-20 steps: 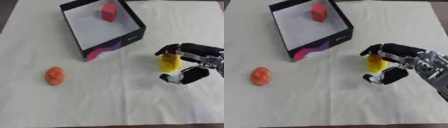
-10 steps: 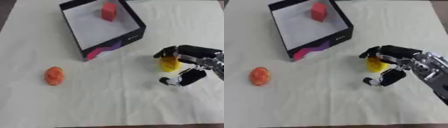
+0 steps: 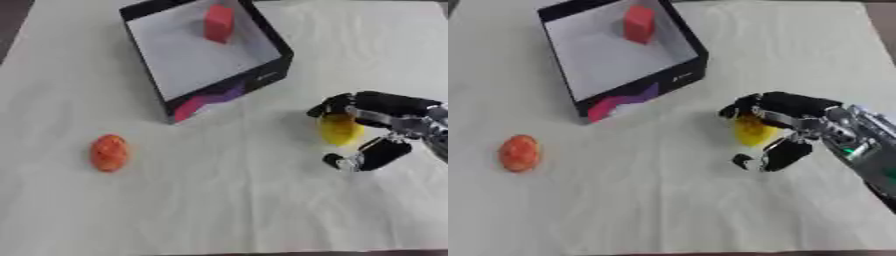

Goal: Pick up objects on the table and place them in the box.

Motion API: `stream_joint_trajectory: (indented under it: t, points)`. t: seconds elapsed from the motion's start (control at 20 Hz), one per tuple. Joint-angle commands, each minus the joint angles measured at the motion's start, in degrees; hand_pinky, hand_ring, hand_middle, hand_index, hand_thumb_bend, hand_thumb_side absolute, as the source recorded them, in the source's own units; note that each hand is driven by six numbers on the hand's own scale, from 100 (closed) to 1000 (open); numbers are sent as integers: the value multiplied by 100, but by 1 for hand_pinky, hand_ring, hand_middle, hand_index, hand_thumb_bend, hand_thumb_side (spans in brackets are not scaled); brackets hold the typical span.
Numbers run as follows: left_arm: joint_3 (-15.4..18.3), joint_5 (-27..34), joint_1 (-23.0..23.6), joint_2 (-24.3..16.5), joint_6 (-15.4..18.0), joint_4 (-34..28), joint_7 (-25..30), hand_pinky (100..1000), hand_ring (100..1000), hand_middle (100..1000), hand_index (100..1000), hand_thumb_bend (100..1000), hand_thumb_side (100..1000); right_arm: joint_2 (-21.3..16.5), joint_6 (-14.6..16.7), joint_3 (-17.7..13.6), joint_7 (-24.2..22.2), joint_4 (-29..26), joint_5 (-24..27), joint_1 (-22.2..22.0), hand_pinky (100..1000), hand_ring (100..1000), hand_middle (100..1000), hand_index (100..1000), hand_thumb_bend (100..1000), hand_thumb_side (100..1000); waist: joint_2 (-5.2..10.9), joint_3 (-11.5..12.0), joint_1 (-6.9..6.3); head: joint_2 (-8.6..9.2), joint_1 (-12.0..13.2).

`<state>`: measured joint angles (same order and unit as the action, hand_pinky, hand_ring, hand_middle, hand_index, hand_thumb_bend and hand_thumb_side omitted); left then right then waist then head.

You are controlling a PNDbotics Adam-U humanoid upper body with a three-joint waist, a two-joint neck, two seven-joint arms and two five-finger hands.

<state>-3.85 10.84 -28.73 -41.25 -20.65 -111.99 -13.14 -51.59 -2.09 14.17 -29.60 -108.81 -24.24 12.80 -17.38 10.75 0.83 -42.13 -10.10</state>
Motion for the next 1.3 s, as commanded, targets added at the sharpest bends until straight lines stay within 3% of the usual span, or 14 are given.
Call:
stream_joint_trajectory:
  t: [0.05,0.3,0.45,0.65,0.7,0.8,0.85,0.9,1.15,1.3]
  points:
    - [60,-6,-45,-87,21,-51,20,806,759,764,793,183,584,-71,-32,-1,132,69,151,42,837,788,768,875,206,261,-9,14,-35,49,-3]
    - [48,-25,-47,-84,24,-49,35,808,759,762,792,179,583,-100,74,-18,505,-10,202,41,792,740,717,838,247,265,-3,22,-31,43,-8]
    - [48,-34,-47,-83,29,-58,41,807,758,760,792,177,585,-105,151,-27,863,-64,226,30,730,628,606,732,209,250,3,29,-29,44,-12]
    - [39,-34,-52,-81,29,-60,59,807,757,758,791,175,587,-115,191,-16,1139,-98,326,9,719,583,558,681,166,231,10,37,-23,36,-15]
    - [39,-36,-52,-80,28,-60,60,807,757,758,791,175,587,-107,183,-18,1156,-102,385,2,737,602,580,705,139,219,12,37,-21,35,-16]
    - [40,-39,-51,-82,25,-57,61,807,757,757,790,175,587,-98,156,-49,1116,-135,530,-10,820,730,698,812,153,247,14,35,-19,29,-13]
    - [40,-41,-49,-85,24,-55,61,807,760,757,790,174,587,-98,156,-75,1073,-178,586,-18,884,832,800,897,157,268,15,34,-18,25,-10]
    - [42,-45,-44,-91,22,-52,62,808,761,756,789,173,588,-94,179,-118,999,-258,659,-38,903,859,826,914,150,275,17,28,-16,21,-2]
    - [53,-57,-4,-109,12,-31,58,809,762,755,788,170,590,-138,216,-436,673,-561,1193,-94,950,900,855,936,159,277,36,-7,-12,0,41]
    - [64,-55,19,-129,19,-35,49,809,762,755,788,169,587,-243,385,-642,600,-576,1173,-177,954,901,859,939,211,311,61,-31,-8,-9,67]
